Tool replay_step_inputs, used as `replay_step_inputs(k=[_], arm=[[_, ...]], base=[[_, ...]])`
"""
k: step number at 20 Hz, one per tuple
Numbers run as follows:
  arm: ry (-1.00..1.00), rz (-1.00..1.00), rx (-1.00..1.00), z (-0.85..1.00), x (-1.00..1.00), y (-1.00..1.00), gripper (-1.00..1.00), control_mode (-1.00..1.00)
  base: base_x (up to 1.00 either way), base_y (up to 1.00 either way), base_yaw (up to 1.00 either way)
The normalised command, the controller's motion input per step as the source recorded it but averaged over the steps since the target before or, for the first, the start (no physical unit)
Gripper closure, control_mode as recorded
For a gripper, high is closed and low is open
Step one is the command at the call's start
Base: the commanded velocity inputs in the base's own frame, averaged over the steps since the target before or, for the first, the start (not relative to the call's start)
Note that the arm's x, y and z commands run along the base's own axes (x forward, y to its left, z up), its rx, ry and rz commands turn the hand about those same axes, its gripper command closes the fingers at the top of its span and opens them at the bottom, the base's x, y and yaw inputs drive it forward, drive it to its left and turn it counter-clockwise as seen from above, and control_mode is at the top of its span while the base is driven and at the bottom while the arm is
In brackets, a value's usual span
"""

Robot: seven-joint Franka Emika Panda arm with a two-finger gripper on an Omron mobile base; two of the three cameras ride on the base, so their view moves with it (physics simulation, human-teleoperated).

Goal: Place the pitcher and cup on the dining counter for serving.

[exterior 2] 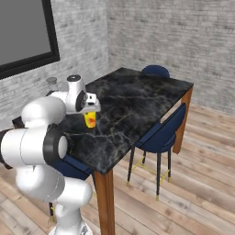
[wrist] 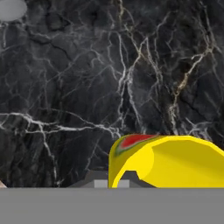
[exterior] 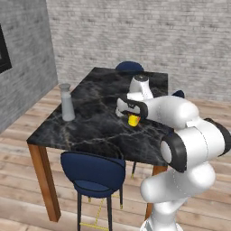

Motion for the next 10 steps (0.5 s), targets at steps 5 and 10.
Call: replay_step_inputs(k=[5, 10], arm=[[0.14, 0.0, 0.0, -0.54, 0.16, 0.08, 1.0, -1.0], [0.09, 0.0, 0.0, -0.48, 0.02, 0.01, 1.0, -1.0]], base=[[0.0, 0.0, 0.0], [0.0, 0.0, 0.0]])
